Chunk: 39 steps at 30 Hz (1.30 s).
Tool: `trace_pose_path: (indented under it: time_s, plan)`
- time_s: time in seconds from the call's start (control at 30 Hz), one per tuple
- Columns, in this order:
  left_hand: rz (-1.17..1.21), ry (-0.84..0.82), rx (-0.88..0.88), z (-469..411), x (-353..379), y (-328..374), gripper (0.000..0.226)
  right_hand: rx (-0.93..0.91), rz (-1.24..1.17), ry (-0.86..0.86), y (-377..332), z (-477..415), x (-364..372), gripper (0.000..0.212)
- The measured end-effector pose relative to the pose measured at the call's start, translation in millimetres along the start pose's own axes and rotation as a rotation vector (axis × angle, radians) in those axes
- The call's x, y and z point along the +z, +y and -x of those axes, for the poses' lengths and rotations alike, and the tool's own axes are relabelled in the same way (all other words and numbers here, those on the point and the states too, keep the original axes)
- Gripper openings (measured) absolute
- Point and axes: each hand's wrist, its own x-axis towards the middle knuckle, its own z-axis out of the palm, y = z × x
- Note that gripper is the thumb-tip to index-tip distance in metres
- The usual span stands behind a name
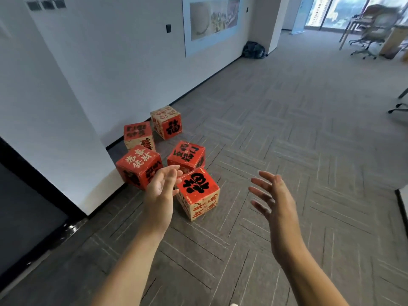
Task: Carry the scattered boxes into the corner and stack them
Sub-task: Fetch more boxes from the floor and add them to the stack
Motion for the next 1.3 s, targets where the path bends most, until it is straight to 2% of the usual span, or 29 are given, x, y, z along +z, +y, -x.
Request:
trace_pose_path:
  time_s: [0.1,0.2,0.3,0.4,0.5,0.57,0.63,0.7,0.77,0.87,1.1,1.17,1.3]
  plan:
    - [-0.003,0.065,-0.030,-54,36,3,0.049,0.009,0.016,-0.042,-6,-83,-6,0.068]
    - [-0.007,0.108,-0.055,-106,63,7,0.044,0.030,0.005,-0.089,-16,-162,1,0.060]
    - [-0.050,0.132,-0.060,-156,79,2,0.044,-0.002,0.025,-0.150,-18,-228,16,0.069]
    - [-0.083,0.198,-0.096,-212,91,-20,0.049,0.028,0.065,-0.180,-9,-295,33,0.061]
    - [-0.092,0.237,-0.138,-270,106,-55,0.040,0.049,0.111,-0.214,6,-360,50,0.058]
    - [-0.086,0.239,-0.179,-314,119,-75,0.046,0.049,0.143,-0.215,16,-402,60,0.064]
    - [-0.082,0.245,-0.219,-355,133,-94,0.054,0.052,0.171,-0.230,24,-444,68,0.079]
    - [-0.083,0.248,-0.248,-392,148,-107,0.049,0.082,0.199,-0.239,30,-486,76,0.085]
    - [-0.079,0.250,-0.267,-422,159,-118,0.039,0.115,0.204,-0.265,36,-520,87,0.079]
    - [-0.090,0.275,-0.326,-462,166,-139,0.038,0.163,0.237,-0.299,55,-569,107,0.075]
    - [-0.163,0.441,-0.467,-523,164,-230,0.041,0.257,0.349,-0.465,150,-685,180,0.064]
    - [-0.206,0.458,-0.509,-535,163,-269,0.050,0.252,0.395,-0.521,192,-712,196,0.062]
    - [-0.255,0.509,-0.613,-554,158,-360,0.047,0.287,0.485,-0.581,286,-755,227,0.067]
